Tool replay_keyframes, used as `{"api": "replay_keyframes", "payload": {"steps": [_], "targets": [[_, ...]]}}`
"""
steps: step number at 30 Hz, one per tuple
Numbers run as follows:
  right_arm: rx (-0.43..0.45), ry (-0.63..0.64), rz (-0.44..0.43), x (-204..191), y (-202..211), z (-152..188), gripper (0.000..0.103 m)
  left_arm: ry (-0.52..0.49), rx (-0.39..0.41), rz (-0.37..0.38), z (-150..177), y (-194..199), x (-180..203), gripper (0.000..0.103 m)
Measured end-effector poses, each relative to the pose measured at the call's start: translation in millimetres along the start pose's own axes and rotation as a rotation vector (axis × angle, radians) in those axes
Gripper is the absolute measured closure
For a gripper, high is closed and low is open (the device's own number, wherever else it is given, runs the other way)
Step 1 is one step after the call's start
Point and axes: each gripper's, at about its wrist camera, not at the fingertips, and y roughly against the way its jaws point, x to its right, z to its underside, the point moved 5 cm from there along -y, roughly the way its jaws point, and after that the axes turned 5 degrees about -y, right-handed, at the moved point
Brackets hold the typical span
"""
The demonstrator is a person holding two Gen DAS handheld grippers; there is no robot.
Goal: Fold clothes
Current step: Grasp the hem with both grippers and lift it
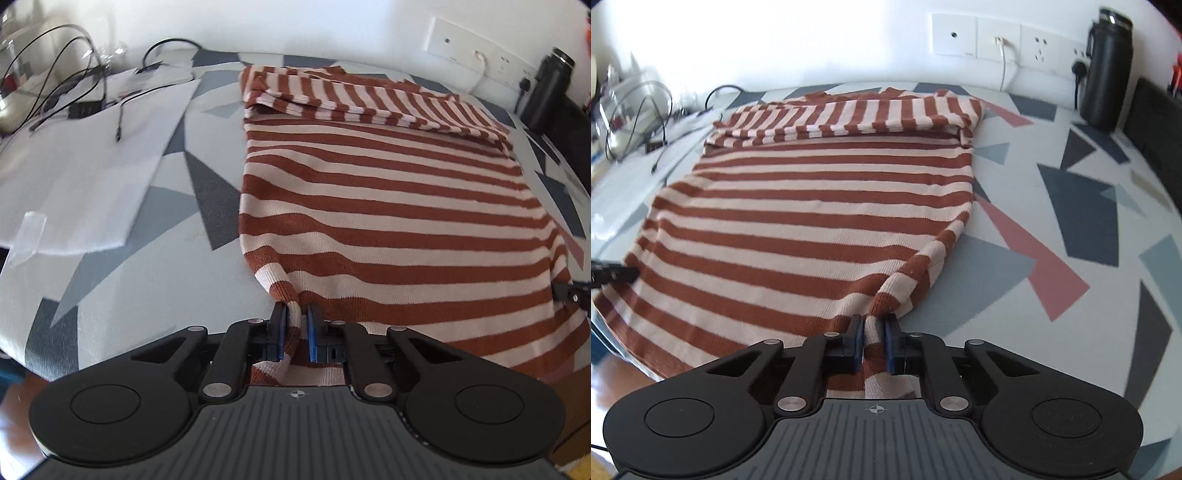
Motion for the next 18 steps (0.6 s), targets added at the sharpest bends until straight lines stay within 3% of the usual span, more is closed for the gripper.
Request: {"api": "replay_keyframes", "payload": {"steps": [8, 13, 18], "targets": [[0.01, -0.132, -0.073, 19.3, 14.2, 13.1, 0.094, 0.081, 0.007, -0.031, 17.1, 20.1, -4.2, 0.093], [-0.016, -0.156, -0.148, 24.2, 28.7, 25.6, 0.094, 0.097, 0.046, -0.058, 30.3, 49.0, 2.9, 0.095], [-0.011, -0.19, -0.209, 38.5, 50.0, 36.1, 0.094, 0.116, 0.112, -0.025, 36.2, 75.8, 8.3, 0.095]]}}
